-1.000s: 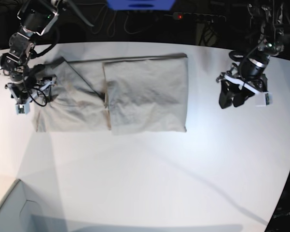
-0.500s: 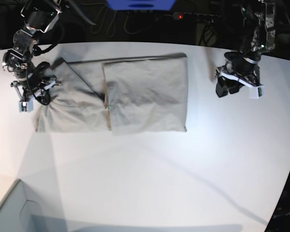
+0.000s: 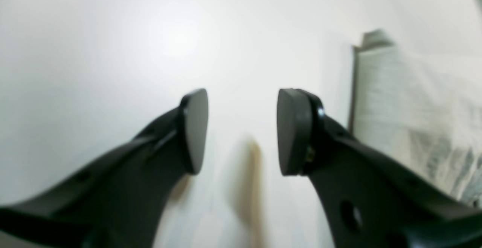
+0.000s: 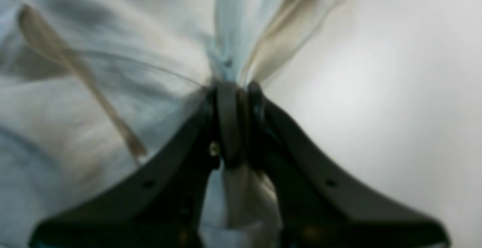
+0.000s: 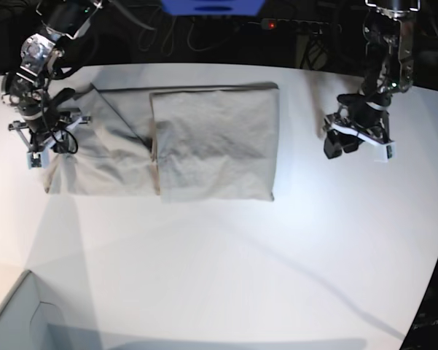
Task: Layout the t-shirt on the table in an organized manner, then fold the t-shirt properly
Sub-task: 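Grasp the hem end with the right gripper and fold it over the stack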
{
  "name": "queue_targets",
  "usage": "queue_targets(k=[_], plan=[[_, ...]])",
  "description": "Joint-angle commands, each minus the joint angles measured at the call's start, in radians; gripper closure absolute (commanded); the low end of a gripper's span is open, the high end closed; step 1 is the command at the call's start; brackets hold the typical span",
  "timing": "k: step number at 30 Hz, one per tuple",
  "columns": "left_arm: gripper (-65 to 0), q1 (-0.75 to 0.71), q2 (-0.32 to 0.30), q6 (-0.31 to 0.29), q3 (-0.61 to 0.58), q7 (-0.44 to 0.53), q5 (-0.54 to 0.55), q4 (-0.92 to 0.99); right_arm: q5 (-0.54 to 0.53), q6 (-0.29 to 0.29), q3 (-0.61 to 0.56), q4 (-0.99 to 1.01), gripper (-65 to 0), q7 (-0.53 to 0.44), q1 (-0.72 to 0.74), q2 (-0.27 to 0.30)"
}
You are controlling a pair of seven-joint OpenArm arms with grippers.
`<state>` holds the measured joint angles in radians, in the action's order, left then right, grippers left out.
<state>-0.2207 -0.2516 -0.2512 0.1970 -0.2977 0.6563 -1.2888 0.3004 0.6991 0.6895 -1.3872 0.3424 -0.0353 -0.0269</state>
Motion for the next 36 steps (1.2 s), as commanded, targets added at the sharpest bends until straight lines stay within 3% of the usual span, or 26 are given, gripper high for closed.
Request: queue_targets(k=[1,12,21,27,36], plan=[[-28.8,0.005,-0.010,-0.009,-0.004,0.019,0.009,-0.013,-0.020,-0.001,-0.026,-0.045,0.0,-0.024,0.005,-0.003],[-28.8,0.020,-0.010,-0.009,-0.017,0.019,0.010,-0.010,-0.017,-0.001,-0.301,-0.353,0.0,-0.024,-0.170,-0.123],[-28.9,0.060,-0.010,-0.004,-0.084,0.018,0.001,-0.001,-0.013,-0.001,-0.571,-0.427,0.0,-0.022,-0.213,-0.127],[-28.9,0.103,-0.010,-0.003,-0.179,0.018,0.001,0.077,0.122,-0.001,-0.772,-0.398,0.0,-0.022,-0.183,-0.129],[-28.9,0.105,-0.010,-0.001,-0.192,0.018,0.001,0.093,0.136,-0.001,-0.865,-0.298,0.0,-0.022,-0.059,-0.127]])
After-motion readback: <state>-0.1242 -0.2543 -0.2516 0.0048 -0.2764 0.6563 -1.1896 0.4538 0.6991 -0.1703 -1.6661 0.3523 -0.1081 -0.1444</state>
